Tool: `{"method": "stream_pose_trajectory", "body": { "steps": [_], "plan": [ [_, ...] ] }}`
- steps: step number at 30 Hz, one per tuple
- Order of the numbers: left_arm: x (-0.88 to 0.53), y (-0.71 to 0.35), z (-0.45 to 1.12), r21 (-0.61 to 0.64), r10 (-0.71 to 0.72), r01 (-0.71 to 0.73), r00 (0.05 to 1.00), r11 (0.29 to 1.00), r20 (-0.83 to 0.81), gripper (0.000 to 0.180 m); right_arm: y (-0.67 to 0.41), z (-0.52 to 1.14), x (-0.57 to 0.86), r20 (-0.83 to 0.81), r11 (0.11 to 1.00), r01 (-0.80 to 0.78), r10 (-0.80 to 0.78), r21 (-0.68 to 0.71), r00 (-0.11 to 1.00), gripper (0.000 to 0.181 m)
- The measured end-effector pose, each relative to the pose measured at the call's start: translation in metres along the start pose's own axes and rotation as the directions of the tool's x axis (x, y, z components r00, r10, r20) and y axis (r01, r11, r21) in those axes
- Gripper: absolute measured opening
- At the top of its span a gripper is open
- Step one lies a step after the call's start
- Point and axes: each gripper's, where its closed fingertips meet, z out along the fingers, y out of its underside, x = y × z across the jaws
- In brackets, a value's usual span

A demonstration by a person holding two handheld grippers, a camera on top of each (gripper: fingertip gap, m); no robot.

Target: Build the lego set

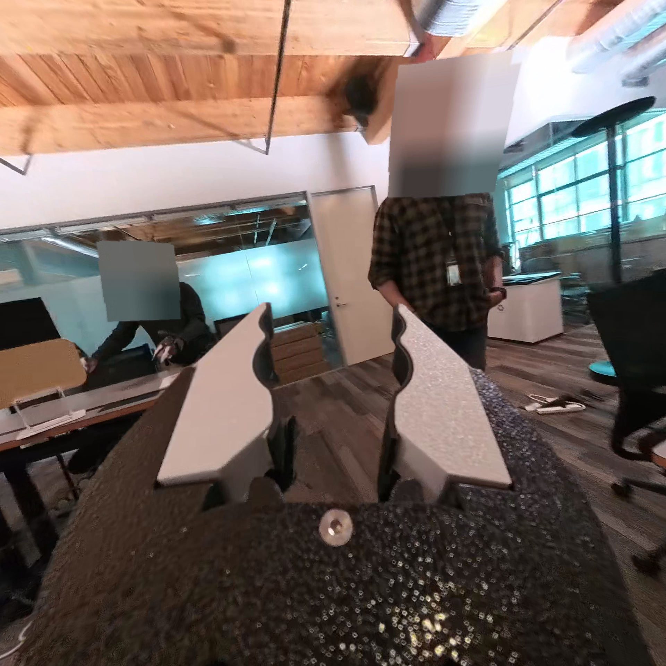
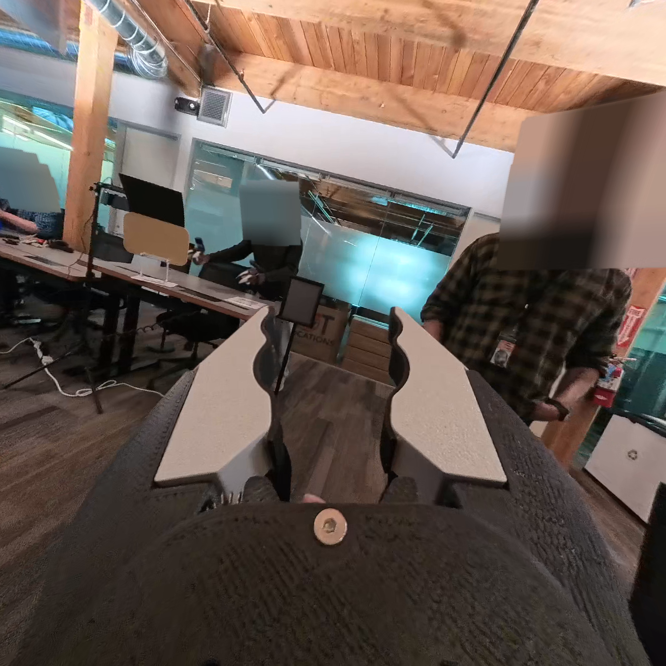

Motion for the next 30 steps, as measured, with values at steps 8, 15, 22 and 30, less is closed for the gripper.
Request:
{"method": "stream_pose_trajectory", "body": {
  "steps": [8,15,22,30],
  "plan": [
    [-0.028,0.030,0.070,-0.027,0.125,-0.122,0.968,0.992,0.216,0.119,0.047,0.100,0.029,0.085,0.999,-0.032,0.030,0.025,0.996,0.062],
    [-0.094,0.043,0.107,0.015,0.162,-0.177,0.930,0.984,0.330,0.104,0.078,0.223,-0.001,0.195,0.989,-0.081,0.057,0.120,0.979,0.061],
    [-0.196,0.080,0.196,0.014,0.181,-0.200,0.911,0.980,0.370,0.100,0.103,0.377,-0.026,0.201,0.976,-0.123,0.085,0.182,0.976,0.063],
    [-0.322,0.127,0.261,0.001,0.223,-0.266,0.809,0.964,0.544,0.140,0.152,0.527,-0.043,0.064,0.968,-0.080,0.066,0.239,0.996,0.114]
  ]
}}
